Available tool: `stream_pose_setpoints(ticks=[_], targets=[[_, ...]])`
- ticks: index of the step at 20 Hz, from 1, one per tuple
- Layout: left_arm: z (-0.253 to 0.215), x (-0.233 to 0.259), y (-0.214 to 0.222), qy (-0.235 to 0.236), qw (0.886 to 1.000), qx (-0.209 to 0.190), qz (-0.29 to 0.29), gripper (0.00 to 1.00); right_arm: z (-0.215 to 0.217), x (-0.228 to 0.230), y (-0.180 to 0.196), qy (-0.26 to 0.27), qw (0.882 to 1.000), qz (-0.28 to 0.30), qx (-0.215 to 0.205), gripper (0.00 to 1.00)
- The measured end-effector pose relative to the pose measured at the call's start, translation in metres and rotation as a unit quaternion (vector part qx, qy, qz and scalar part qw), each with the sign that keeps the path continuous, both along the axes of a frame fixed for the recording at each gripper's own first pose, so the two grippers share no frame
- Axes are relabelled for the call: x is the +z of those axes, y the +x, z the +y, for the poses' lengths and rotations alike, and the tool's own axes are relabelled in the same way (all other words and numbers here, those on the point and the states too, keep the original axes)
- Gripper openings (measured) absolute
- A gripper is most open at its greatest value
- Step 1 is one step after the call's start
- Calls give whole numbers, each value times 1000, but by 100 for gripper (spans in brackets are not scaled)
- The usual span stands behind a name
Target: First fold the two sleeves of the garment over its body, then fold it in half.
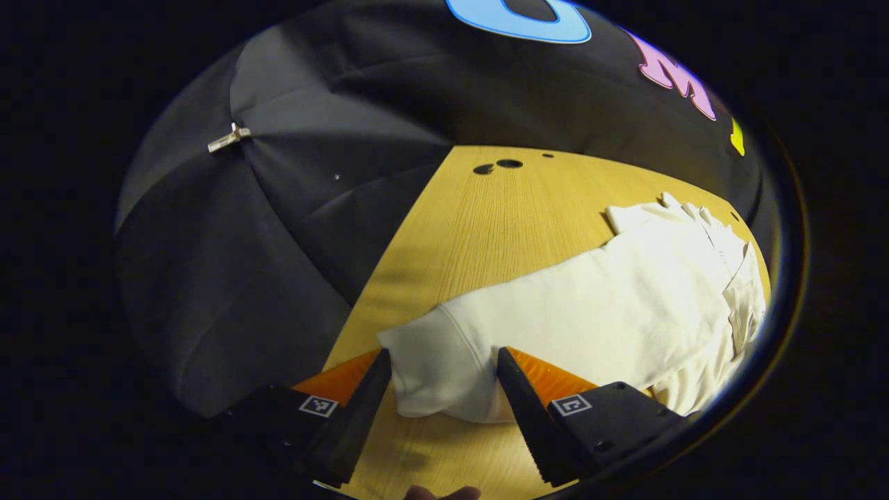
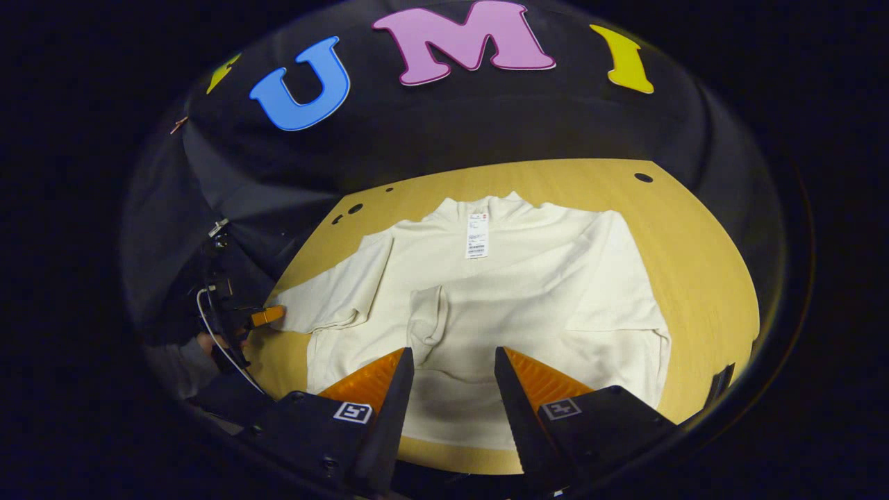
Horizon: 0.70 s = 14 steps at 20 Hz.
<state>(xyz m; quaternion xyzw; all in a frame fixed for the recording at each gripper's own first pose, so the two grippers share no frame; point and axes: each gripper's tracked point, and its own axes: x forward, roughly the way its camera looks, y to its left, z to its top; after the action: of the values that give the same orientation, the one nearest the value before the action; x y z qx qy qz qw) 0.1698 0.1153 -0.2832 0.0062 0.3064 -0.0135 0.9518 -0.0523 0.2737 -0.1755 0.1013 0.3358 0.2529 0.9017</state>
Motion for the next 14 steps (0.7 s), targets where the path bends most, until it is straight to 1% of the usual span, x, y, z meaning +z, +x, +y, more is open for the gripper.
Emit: stream_pose_setpoints(ticks=[1,2,3,4,5,7,9,10,12,14], targets=[[-1,0,2,-6,1000,0,-3,96,-10,0,-1,-2,1000,0,-5,72],[-2,-1,-1,-13,1000,-4,4,92,-19,0,-2,-3,1000,1,-10,72],[-5,-1,1,-20,1000,-3,2,94,-28,1,-3,-4,1000,2,-13,72],[-7,-3,0,-22,1000,1,5,84,-35,0,-4,-4,1000,5,-17,72],[-10,-3,1,-21,1000,-5,10,83,-43,-1,-4,-4,1000,6,-20,72],[-22,0,-3,-14,999,-26,24,66,-54,-4,-4,-3,1000,11,-25,72],[-27,1,-2,-2,999,-21,32,26,-64,-6,-2,-1,1000,14,-28,72],[-29,1,-6,2,999,-13,33,16,-67,-6,-1,0,1000,13,-26,72],[-37,1,-19,1,1000,-2,27,7,-75,-6,0,1,1000,11,-21,72],[-48,4,-40,2,1000,-3,16,6,-82,-9,1,0,1000,10,-14,72]])
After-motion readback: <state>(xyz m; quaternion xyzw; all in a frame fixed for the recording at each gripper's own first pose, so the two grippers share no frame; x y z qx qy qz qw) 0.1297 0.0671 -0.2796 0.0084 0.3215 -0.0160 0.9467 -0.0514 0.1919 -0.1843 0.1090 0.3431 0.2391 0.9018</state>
